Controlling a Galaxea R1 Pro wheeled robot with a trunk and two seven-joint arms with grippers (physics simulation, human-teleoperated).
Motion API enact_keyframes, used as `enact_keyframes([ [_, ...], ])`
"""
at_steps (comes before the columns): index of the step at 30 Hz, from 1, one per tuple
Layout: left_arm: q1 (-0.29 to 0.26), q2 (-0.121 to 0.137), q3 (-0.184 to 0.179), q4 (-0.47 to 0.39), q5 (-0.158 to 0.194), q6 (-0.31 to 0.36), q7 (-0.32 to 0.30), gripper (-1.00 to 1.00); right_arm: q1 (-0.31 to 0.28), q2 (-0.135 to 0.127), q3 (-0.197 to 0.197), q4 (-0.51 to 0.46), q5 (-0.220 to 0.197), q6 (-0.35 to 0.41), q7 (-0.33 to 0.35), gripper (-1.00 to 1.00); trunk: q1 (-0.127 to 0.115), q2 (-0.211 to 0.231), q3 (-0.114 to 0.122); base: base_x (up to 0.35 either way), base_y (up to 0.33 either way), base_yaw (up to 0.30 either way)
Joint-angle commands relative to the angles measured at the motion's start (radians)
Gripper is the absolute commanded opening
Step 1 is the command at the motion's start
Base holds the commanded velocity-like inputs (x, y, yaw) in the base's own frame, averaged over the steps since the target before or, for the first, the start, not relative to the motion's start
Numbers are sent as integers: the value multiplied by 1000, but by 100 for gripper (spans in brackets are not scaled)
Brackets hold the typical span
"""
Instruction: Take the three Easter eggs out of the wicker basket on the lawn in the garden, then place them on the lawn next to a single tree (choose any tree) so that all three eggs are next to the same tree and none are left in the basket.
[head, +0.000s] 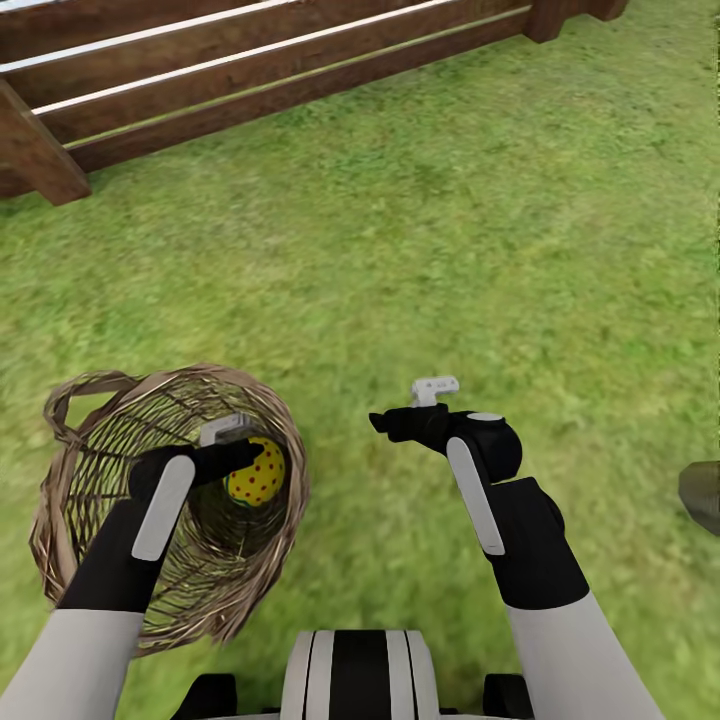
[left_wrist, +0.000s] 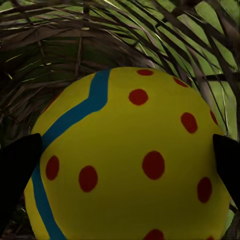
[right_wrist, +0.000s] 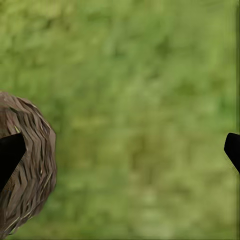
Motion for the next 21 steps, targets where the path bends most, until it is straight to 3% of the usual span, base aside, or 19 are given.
enact_keyframes([
  [1,0,1,-2,-1,10,7,10,-100,-1,0,0,-1,-6,4,-6,100,-1,0,3,0,0,0],
  [6,0,4,1,24,10,85,12,-100,0,1,-1,0,-7,4,-6,100,-3,1,23,0,0,0],
  [10,-1,4,3,115,10,97,13,-100,-1,1,-1,1,-6,4,-6,100,-5,2,38,0,0,0],
  [15,-2,8,4,139,11,98,14,-100,1,0,-3,5,-6,4,-6,100,-7,3,58,0,0,0],
  [18,-2,35,6,141,12,98,15,-100,1,0,-3,8,-6,4,-6,100,-8,4,69,0,0,0],
  [21,-2,52,62,142,11,98,16,-100,2,0,-3,8,-8,4,-5,100,-10,5,81,0,0,0],
])
